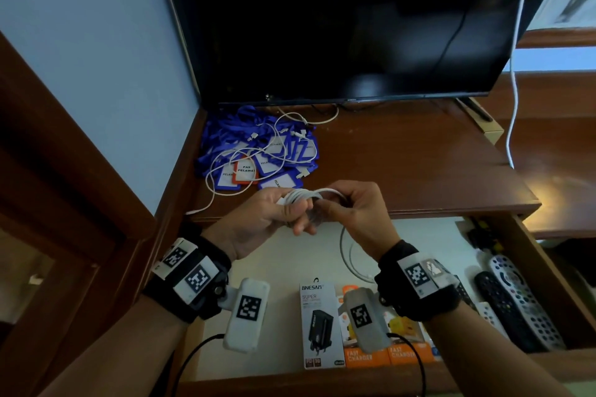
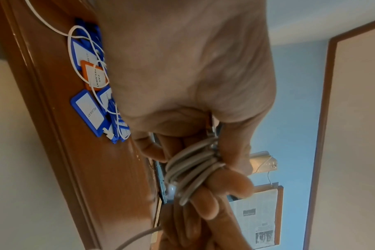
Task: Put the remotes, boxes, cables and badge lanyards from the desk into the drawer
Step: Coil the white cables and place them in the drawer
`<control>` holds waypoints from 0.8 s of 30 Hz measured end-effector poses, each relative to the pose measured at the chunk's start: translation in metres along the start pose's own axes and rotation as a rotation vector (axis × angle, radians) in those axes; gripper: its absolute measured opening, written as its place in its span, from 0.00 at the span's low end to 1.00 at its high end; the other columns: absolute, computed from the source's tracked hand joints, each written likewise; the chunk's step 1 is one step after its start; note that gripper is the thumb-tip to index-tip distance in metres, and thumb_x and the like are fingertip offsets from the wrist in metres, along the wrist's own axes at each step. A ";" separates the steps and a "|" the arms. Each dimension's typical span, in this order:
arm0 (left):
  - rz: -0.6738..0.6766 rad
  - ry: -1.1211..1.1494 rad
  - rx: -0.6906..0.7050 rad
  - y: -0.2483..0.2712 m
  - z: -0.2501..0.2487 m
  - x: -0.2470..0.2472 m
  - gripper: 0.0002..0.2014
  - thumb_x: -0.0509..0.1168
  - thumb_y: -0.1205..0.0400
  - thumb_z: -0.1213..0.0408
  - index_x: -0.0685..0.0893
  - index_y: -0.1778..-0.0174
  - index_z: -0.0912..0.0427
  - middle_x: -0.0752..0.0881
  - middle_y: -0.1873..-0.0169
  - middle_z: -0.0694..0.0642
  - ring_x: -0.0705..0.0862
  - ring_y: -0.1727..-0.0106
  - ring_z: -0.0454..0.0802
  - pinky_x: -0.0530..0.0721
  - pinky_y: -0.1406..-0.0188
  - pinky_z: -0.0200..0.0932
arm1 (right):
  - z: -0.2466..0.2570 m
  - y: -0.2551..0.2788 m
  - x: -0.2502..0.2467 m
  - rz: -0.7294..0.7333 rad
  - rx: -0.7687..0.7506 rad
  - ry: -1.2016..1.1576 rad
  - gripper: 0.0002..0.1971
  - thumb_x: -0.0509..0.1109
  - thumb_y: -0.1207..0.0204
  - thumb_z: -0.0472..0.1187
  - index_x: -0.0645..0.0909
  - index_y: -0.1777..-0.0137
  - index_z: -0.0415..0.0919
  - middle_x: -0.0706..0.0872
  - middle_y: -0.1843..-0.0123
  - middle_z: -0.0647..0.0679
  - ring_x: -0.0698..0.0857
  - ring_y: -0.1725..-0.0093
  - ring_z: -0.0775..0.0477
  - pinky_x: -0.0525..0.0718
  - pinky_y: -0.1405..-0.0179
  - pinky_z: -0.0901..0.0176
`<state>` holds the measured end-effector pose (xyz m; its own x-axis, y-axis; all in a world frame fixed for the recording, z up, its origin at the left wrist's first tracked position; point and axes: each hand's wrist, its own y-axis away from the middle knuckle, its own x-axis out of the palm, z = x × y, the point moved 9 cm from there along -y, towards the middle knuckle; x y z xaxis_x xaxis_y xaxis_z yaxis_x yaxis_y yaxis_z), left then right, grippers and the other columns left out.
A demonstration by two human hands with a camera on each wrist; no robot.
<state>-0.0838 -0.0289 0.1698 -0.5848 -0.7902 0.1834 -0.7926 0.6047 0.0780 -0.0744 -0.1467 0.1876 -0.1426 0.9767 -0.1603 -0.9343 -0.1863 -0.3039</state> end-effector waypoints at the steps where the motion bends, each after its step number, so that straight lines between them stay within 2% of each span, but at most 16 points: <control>1: -0.002 0.011 -0.003 -0.001 0.000 -0.001 0.15 0.77 0.34 0.42 0.90 0.60 0.48 0.83 0.75 0.51 0.84 0.64 0.48 0.83 0.48 0.45 | 0.002 0.000 0.000 -0.014 -0.040 0.067 0.11 0.73 0.28 0.40 0.86 0.59 0.28 0.83 0.69 0.30 0.79 0.71 0.33 0.79 0.70 0.41; 3: -0.010 0.037 -0.020 -0.003 0.004 -0.003 0.15 0.77 0.34 0.42 0.90 0.60 0.48 0.82 0.75 0.52 0.84 0.62 0.51 0.82 0.47 0.45 | 0.002 -0.001 0.000 -0.040 -0.075 0.148 0.12 0.72 0.28 0.41 0.86 0.61 0.29 0.81 0.72 0.34 0.74 0.74 0.41 0.75 0.73 0.42; 4: -0.013 0.042 -0.025 -0.003 0.006 -0.004 0.15 0.76 0.32 0.42 0.90 0.60 0.49 0.82 0.75 0.52 0.84 0.61 0.52 0.81 0.46 0.46 | 0.000 -0.002 0.000 -0.044 -0.078 0.163 0.11 0.73 0.28 0.40 0.86 0.61 0.29 0.81 0.72 0.35 0.74 0.74 0.41 0.75 0.73 0.42; 6: -0.026 0.045 -0.036 -0.003 0.009 -0.006 0.15 0.70 0.25 0.44 0.89 0.58 0.52 0.82 0.74 0.53 0.84 0.60 0.53 0.80 0.45 0.49 | -0.002 -0.003 0.003 -0.022 -0.073 0.165 0.06 0.74 0.27 0.36 0.88 0.60 0.32 0.85 0.69 0.38 0.81 0.71 0.40 0.82 0.71 0.41; 7: -0.038 0.042 -0.045 -0.003 0.011 -0.007 0.16 0.66 0.22 0.46 0.88 0.58 0.55 0.82 0.74 0.55 0.84 0.60 0.53 0.80 0.45 0.50 | -0.003 -0.003 0.005 -0.002 -0.061 0.159 0.03 0.74 0.26 0.34 0.88 0.58 0.34 0.88 0.67 0.41 0.85 0.69 0.42 0.85 0.68 0.44; 9: -0.045 0.020 -0.050 -0.003 0.012 -0.009 0.18 0.59 0.18 0.49 0.87 0.61 0.57 0.81 0.74 0.56 0.84 0.61 0.53 0.79 0.46 0.48 | -0.005 -0.003 0.007 0.023 -0.037 0.136 0.04 0.73 0.26 0.28 0.89 0.55 0.35 0.88 0.65 0.48 0.86 0.68 0.55 0.85 0.67 0.61; 10: -0.045 0.011 -0.041 -0.003 0.011 -0.010 0.18 0.58 0.18 0.50 0.87 0.62 0.57 0.81 0.75 0.55 0.83 0.61 0.53 0.79 0.47 0.47 | -0.008 -0.003 0.007 0.024 -0.015 0.113 0.05 0.72 0.27 0.27 0.88 0.56 0.33 0.87 0.67 0.51 0.83 0.71 0.60 0.80 0.69 0.70; 11: -0.052 0.026 -0.025 -0.002 0.008 -0.012 0.17 0.59 0.19 0.51 0.87 0.62 0.58 0.80 0.75 0.55 0.82 0.62 0.53 0.79 0.48 0.46 | -0.013 -0.003 0.006 0.014 0.022 0.064 0.03 0.73 0.28 0.27 0.87 0.58 0.33 0.85 0.70 0.53 0.80 0.75 0.61 0.76 0.72 0.73; 12: -0.074 0.068 -0.008 -0.002 0.006 -0.016 0.17 0.59 0.19 0.52 0.87 0.61 0.59 0.79 0.75 0.55 0.82 0.63 0.53 0.80 0.49 0.46 | -0.021 -0.003 0.004 -0.003 0.074 -0.013 0.02 0.74 0.29 0.28 0.86 0.60 0.34 0.82 0.73 0.54 0.75 0.78 0.61 0.72 0.75 0.72; 14: -0.144 0.152 0.009 0.001 0.000 -0.027 0.16 0.58 0.18 0.55 0.84 0.62 0.62 0.76 0.76 0.55 0.80 0.65 0.52 0.81 0.52 0.45 | -0.042 0.000 -0.002 -0.043 0.199 -0.203 0.07 0.76 0.31 0.28 0.79 0.63 0.35 0.76 0.79 0.54 0.68 0.80 0.57 0.66 0.79 0.66; 17: -0.168 -0.009 -0.042 0.004 -0.004 -0.034 0.16 0.57 0.20 0.55 0.79 0.59 0.66 0.76 0.76 0.55 0.80 0.66 0.50 0.82 0.55 0.42 | -0.067 0.005 -0.012 -0.093 0.324 -0.376 0.12 0.73 0.32 0.22 0.73 0.62 0.36 0.72 0.81 0.52 0.66 0.82 0.55 0.62 0.80 0.65; 20: -0.056 -0.335 -0.149 0.005 0.010 -0.025 0.21 0.57 0.17 0.52 0.80 0.52 0.70 0.78 0.74 0.55 0.82 0.66 0.48 0.82 0.51 0.46 | -0.070 0.002 -0.031 -0.183 0.321 -0.324 0.14 0.73 0.35 0.19 0.74 0.65 0.36 0.74 0.81 0.53 0.68 0.82 0.57 0.63 0.81 0.67; 22: -0.015 -0.371 -0.217 0.005 0.024 -0.018 0.19 0.57 0.15 0.55 0.81 0.49 0.71 0.77 0.73 0.55 0.80 0.67 0.48 0.84 0.54 0.41 | -0.063 -0.005 -0.039 -0.209 0.280 -0.244 0.14 0.74 0.37 0.18 0.75 0.67 0.33 0.75 0.82 0.53 0.69 0.82 0.58 0.67 0.82 0.69; 24: 0.007 -0.312 -0.230 0.004 0.029 -0.011 0.16 0.59 0.16 0.57 0.82 0.50 0.68 0.75 0.74 0.55 0.78 0.69 0.47 0.84 0.60 0.37 | -0.054 -0.010 -0.042 -0.209 0.250 -0.185 0.12 0.75 0.38 0.18 0.76 0.68 0.32 0.76 0.82 0.54 0.70 0.82 0.59 0.69 0.81 0.70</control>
<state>-0.0857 -0.0211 0.1395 -0.6423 -0.7571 -0.1192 -0.7499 0.5886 0.3021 -0.0412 -0.1915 0.1468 0.0249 0.9979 0.0604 -0.9972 0.0291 -0.0693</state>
